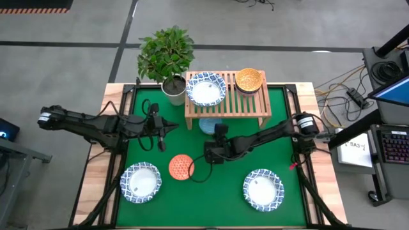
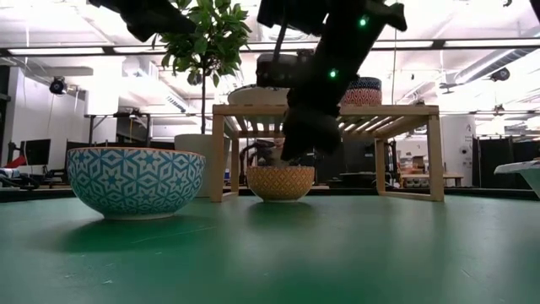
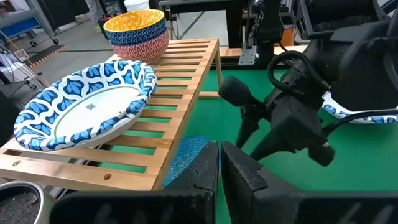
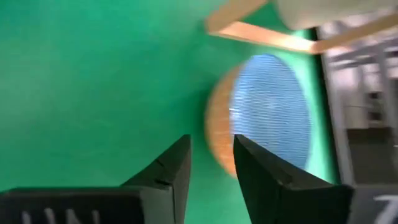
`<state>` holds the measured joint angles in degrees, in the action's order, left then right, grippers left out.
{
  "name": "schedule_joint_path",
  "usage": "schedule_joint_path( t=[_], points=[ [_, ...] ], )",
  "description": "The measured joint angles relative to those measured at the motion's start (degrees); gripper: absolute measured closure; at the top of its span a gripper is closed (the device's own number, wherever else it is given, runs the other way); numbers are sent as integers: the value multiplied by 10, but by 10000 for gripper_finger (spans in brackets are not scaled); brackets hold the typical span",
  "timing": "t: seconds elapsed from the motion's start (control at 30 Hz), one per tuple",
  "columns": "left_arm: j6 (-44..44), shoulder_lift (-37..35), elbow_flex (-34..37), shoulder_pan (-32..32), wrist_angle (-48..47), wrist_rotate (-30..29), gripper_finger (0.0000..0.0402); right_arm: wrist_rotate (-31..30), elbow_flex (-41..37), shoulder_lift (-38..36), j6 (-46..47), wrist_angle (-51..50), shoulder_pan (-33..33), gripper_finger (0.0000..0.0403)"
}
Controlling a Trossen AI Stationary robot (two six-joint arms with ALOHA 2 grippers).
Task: Place and stack bowls onto a shelf
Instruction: Stack the orange patterned bowl on top of the blue patterned bowl on the shelf
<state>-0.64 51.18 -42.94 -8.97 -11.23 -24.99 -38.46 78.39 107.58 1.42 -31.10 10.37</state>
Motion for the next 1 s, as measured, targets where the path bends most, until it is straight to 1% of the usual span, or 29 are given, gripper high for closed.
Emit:
schedule_joint_path(
  t=[0.07,0.2,0.33,0.37,0.43,0.5,0.57,0.7,0.87,1.0],
  points=[
    [1,1,0,0,0,0,402,-35,0,5,2,1,0,286],
    [1,1,0,0,-2,0,402,-37,0,13,2,7,-3,285],
    [1,2,0,0,-4,0,402,-40,0,40,-8,21,-8,284],
    [1,2,0,0,-4,0,402,-50,0,48,-10,23,-9,284],
    [1,2,0,0,-4,0,402,-94,1,64,-16,27,-9,284],
    [1,2,2,0,-4,0,402,-123,6,77,-26,26,-9,284],
    [2,2,4,0,-5,0,402,-121,9,80,-30,30,-9,284],
    [8,2,6,0,-5,0,402,-91,10,69,-18,31,-9,284],
    [12,2,10,0,-4,0,402,-95,10,41,-15,35,-11,284],
    [16,2,12,0,-4,0,402,-96,10,39,-22,35,-23,284]
  ],
)
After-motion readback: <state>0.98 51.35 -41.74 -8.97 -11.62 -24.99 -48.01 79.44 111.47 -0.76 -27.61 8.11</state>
